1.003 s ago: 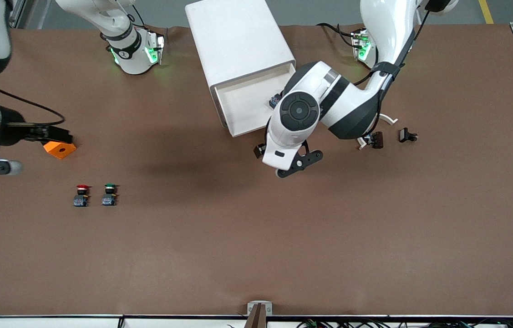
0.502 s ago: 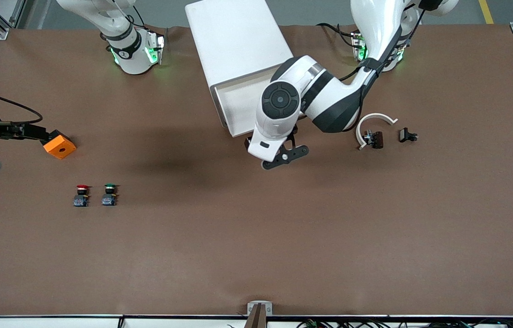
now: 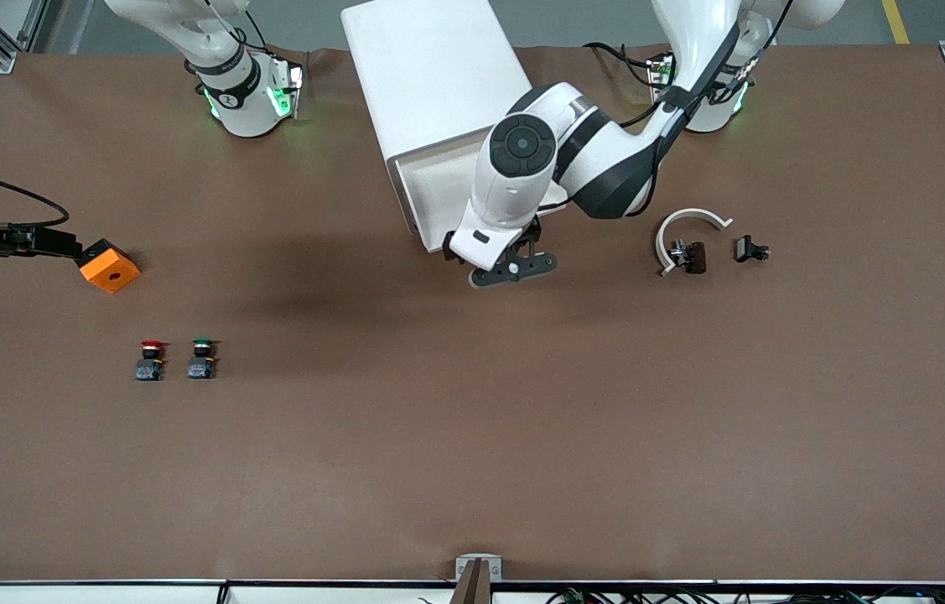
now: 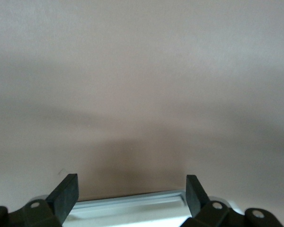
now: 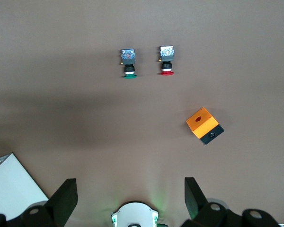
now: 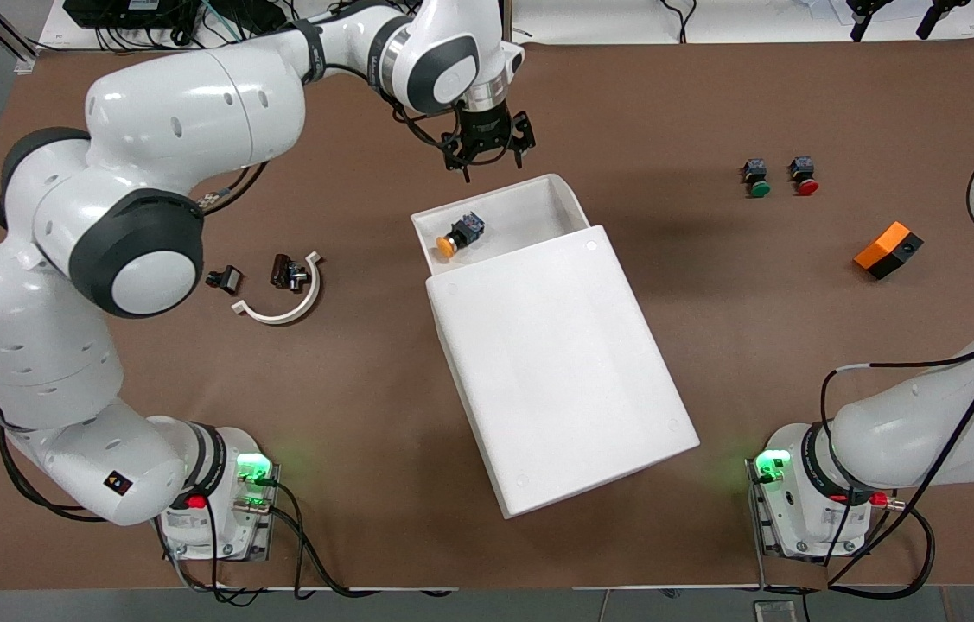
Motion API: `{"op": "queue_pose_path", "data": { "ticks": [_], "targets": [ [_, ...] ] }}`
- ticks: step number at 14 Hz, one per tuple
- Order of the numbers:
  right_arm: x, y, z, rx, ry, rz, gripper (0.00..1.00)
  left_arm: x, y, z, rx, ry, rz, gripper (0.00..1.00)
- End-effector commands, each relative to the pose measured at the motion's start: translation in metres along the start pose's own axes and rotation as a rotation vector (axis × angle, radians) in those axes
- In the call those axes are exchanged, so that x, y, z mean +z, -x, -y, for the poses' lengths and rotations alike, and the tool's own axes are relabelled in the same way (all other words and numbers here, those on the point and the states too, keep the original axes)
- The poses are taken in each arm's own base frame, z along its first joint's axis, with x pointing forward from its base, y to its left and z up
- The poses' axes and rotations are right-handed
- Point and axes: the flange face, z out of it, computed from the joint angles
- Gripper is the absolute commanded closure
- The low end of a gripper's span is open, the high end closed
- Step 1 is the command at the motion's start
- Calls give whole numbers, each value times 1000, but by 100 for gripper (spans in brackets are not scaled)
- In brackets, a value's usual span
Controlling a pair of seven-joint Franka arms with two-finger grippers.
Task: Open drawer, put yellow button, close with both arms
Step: 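Push the drawer shut into the cabinet with the left gripper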
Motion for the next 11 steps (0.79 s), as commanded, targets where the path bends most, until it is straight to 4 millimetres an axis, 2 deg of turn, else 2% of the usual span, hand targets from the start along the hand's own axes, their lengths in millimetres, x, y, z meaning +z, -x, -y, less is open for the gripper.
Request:
{"op": "queue_pose_path", "data": {
  "ticks": [1, 3, 7, 8, 9, 11],
  "targets": [
    [-11, 8, -4, 0, 8, -17, 0, 1, 23, 6, 42, -10, -14, 0],
    [-25, 13, -6, -7, -10, -51, 0, 8, 38, 4, 59, -23, 4, 0],
    [-60, 41, -8, -2, -30, -148, 0, 20, 57, 2, 75, -46, 33, 0],
    [-73, 55, -9, 0, -32, -172, 0, 22, 57, 4, 69, -57, 44, 0],
    [-79, 63, -9, 0, -33, -181, 0, 22, 57, 4, 69, -62, 47, 0],
    [-77, 69, -9, -13, -33, -144, 0, 23, 60, 4, 69, -67, 55, 0]
  ]
}}
